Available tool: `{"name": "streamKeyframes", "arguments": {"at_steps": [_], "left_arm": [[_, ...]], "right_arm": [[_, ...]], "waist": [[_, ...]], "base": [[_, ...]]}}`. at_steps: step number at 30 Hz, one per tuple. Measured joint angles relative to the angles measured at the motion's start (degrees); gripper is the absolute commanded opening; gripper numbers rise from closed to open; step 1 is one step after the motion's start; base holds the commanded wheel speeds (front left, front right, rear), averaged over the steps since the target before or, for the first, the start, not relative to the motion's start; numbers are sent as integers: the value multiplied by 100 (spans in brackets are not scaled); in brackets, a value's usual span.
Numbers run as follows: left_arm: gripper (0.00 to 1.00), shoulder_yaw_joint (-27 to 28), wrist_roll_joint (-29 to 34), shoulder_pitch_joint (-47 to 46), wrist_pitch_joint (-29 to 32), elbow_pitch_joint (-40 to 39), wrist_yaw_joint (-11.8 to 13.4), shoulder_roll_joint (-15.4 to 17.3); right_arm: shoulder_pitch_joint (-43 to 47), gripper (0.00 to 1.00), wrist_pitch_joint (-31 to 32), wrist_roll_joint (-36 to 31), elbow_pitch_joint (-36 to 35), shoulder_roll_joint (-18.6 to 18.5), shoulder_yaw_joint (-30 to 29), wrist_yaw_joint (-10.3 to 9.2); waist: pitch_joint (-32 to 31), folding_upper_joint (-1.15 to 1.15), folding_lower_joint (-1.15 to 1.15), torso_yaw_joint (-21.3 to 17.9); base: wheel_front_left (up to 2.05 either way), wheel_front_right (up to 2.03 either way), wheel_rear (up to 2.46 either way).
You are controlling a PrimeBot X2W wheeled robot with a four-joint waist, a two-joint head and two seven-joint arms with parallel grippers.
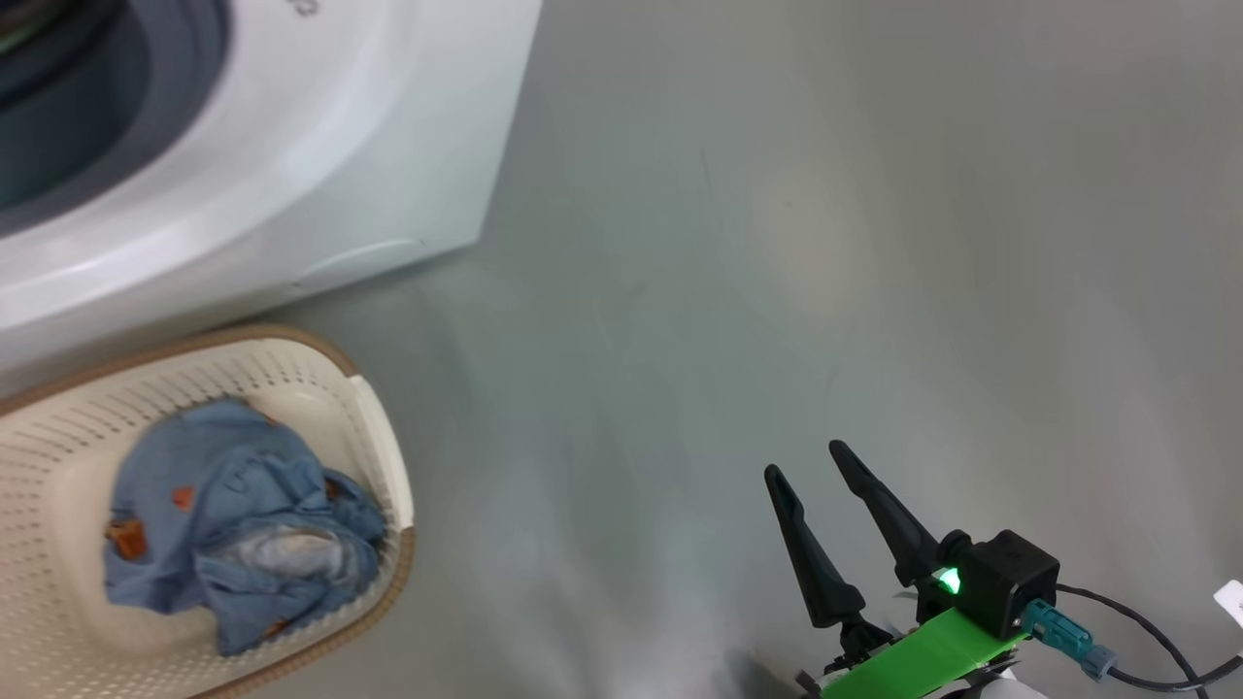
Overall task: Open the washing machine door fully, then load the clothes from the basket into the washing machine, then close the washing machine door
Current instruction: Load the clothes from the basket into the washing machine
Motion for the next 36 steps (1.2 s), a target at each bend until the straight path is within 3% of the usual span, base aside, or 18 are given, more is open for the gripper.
{"name": "streamKeyframes", "arguments": {"at_steps": [13, 20, 36], "left_arm": [[100, 170, -427, 1386, -379, -272, -147, -1023], [100, 324, -576, 2829, -402, -1324, -298, -1327], [100, 463, -478, 6107, -402, -4345, -88, -1752]], "right_arm": [[-9, 100, 0, -120, 191, -10, -211, 0], [-8, 100, 0, -313, 241, -12, -376, 0], [331, 100, 0, -673, 196, -47, -757, 0]], "waist": [[-837, 0, 0, 510], [-1323, 0, 0, 843], [-2251, 0, 0, 1482]], "base": [[0, 0, 0], [0, 0, 0], [0, 0, 0]]}}
